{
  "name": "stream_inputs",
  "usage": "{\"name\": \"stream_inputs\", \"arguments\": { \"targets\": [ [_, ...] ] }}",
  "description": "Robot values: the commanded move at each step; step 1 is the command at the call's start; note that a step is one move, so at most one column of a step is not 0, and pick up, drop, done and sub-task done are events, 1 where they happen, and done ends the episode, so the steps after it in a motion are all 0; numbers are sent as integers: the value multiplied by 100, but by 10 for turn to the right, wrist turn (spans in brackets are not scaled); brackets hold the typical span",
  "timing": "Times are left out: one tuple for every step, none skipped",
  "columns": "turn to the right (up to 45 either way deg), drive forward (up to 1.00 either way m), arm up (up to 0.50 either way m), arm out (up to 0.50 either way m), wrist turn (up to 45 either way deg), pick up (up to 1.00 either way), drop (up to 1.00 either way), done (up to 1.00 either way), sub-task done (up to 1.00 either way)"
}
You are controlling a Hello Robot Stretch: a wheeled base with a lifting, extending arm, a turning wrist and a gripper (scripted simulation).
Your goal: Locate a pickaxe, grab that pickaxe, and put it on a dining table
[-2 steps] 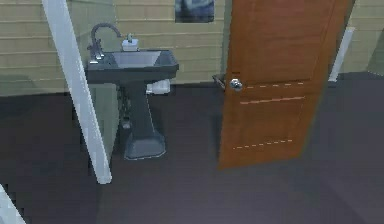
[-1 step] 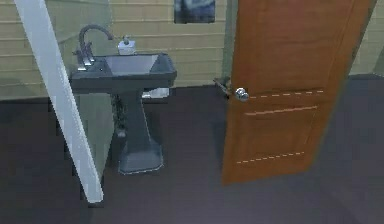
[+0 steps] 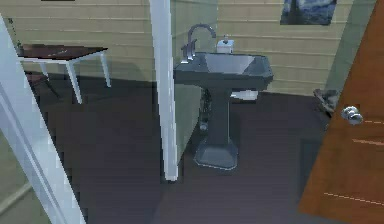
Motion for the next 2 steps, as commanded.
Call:
{"name": "stream_inputs", "arguments": {
  "targets": [
    [-30,0,0,0,0,0,0,0,0],
    [0,95,0,0,0,0,0,0,0]
  ]
}}
